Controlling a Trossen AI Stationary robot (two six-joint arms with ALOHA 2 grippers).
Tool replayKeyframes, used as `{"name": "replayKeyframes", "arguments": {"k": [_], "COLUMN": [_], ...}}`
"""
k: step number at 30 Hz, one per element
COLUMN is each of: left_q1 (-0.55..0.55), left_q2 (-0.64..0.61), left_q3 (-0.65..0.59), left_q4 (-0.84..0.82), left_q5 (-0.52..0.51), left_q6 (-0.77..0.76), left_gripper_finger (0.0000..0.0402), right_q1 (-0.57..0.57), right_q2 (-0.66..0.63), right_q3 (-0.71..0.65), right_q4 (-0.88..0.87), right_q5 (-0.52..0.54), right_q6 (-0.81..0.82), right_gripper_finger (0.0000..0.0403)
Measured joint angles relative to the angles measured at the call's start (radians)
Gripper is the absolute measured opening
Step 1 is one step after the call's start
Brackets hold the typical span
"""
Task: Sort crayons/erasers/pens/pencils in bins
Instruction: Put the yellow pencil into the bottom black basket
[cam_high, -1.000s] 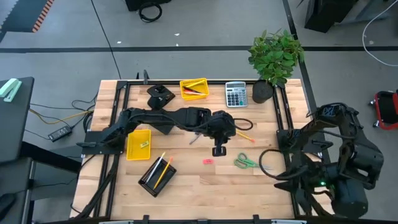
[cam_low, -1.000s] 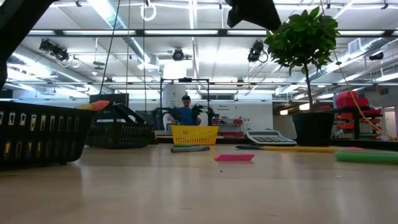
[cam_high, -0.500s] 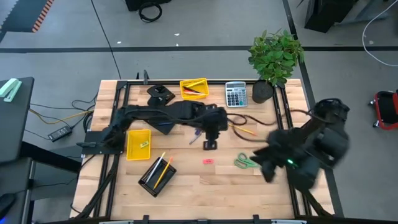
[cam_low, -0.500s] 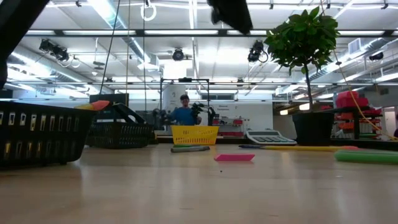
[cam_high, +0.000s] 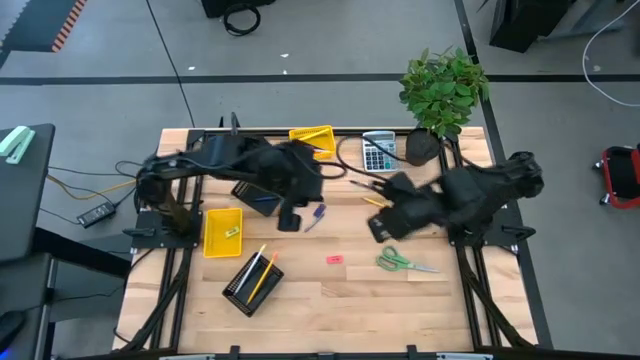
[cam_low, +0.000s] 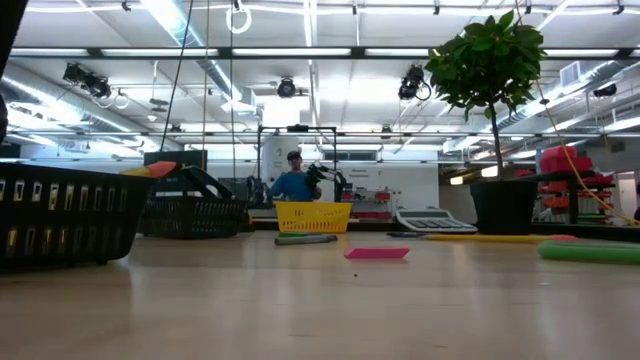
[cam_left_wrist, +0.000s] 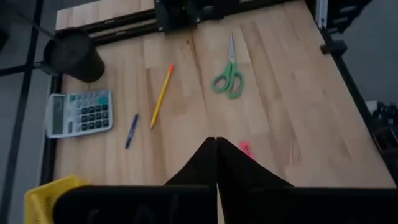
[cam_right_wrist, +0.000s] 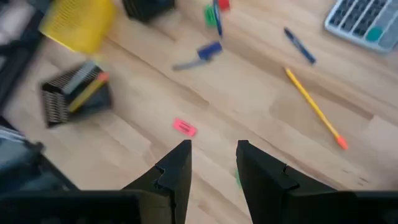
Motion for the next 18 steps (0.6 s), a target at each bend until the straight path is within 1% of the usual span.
{"name": "replayKeyframes", "arguments": {"k": [2, 5, 9, 12, 16, 18], "left_q1": [0.008, 0.027, 0.053, 0.057, 0.051, 0.042], "left_q2": [-0.033, -0.082, -0.137, -0.176, -0.201, -0.212], "left_q3": [0.000, 0.000, 0.000, 0.000, 0.001, -0.001], "left_q4": [-0.020, -0.034, -0.024, 0.007, 0.069, 0.059], "left_q5": [0.001, 0.003, 0.028, 0.060, 0.063, 0.061], "left_q6": [0.011, 0.014, -0.004, -0.026, -0.111, -0.153], "left_gripper_finger": [0.0013, 0.0020, 0.0009, 0.0007, 0.0024, 0.0032], "right_q1": [-0.071, -0.162, -0.273, -0.341, -0.399, -0.421], "right_q2": [0.006, 0.007, 0.010, 0.010, 0.009, 0.008], "right_q3": [-0.053, -0.157, -0.287, -0.362, -0.440, -0.474], "right_q4": [0.038, 0.122, 0.213, 0.220, 0.221, 0.224], "right_q5": [-0.078, -0.138, -0.245, -0.329, -0.339, -0.345], "right_q6": [-0.071, -0.169, -0.274, -0.333, -0.407, -0.454], "right_gripper_finger": [0.0133, 0.0133, 0.0133, 0.0133, 0.0133, 0.0133]}}
